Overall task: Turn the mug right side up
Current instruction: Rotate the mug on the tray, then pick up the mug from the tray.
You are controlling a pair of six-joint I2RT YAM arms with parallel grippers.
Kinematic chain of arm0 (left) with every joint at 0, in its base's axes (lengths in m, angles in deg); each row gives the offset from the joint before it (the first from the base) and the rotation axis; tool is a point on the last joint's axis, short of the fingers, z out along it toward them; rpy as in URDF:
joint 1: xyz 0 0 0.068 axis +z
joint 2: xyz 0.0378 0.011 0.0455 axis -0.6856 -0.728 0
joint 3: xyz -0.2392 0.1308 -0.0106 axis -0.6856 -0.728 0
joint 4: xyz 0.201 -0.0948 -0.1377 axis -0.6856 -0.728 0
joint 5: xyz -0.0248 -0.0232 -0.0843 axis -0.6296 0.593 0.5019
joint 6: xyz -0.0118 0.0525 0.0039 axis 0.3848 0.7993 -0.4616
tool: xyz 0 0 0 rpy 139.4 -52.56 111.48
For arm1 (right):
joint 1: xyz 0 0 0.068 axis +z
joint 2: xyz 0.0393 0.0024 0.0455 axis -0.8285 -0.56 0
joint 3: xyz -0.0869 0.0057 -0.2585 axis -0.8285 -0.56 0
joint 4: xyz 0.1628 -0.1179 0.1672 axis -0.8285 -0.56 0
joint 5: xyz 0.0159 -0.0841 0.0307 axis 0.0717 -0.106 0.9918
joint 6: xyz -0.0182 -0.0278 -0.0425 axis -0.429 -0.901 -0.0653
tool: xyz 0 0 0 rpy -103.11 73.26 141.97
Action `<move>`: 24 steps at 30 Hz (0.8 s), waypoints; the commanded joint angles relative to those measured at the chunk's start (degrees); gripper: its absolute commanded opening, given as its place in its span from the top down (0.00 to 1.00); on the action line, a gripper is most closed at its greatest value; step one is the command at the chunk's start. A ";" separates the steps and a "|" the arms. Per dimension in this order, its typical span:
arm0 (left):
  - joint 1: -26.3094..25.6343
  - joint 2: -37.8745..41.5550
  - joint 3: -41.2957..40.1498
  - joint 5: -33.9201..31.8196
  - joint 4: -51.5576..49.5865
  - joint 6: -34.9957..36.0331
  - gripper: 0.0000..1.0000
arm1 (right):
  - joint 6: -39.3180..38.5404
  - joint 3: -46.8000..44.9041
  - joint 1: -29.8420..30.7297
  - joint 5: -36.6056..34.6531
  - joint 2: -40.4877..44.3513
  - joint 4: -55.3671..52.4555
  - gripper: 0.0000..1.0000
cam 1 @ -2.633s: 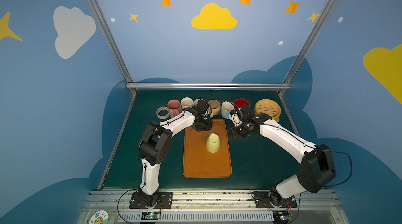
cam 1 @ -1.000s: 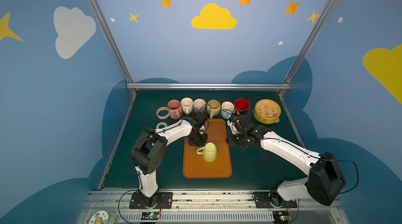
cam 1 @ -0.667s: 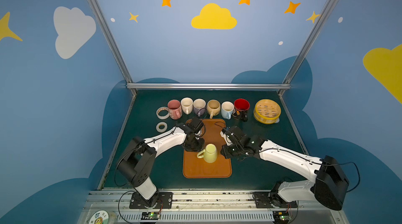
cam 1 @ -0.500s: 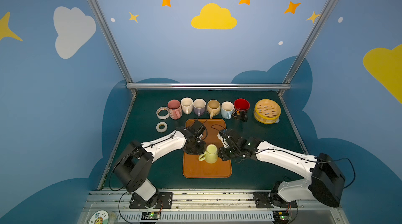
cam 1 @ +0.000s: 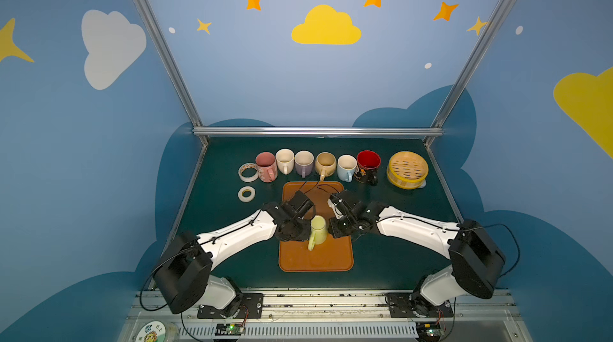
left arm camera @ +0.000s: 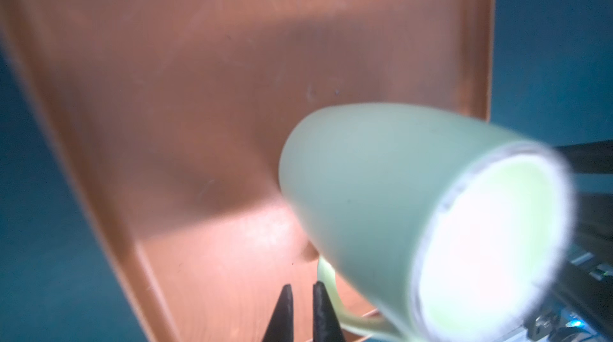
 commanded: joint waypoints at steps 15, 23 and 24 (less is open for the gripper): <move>-9.90 -1.34 10.23 -9.69 -11.34 -1.37 0.55 | -3.98 -5.13 -4.91 -2.55 15.84 -4.76 0.61; -12.00 -8.72 12.37 -15.95 -13.46 -2.18 0.49 | -4.26 -8.51 -7.12 -1.41 20.98 -5.02 0.58; -11.94 -9.25 12.47 -16.12 -13.21 -2.17 0.49 | -4.31 -8.72 -7.21 -1.28 21.31 -5.02 0.58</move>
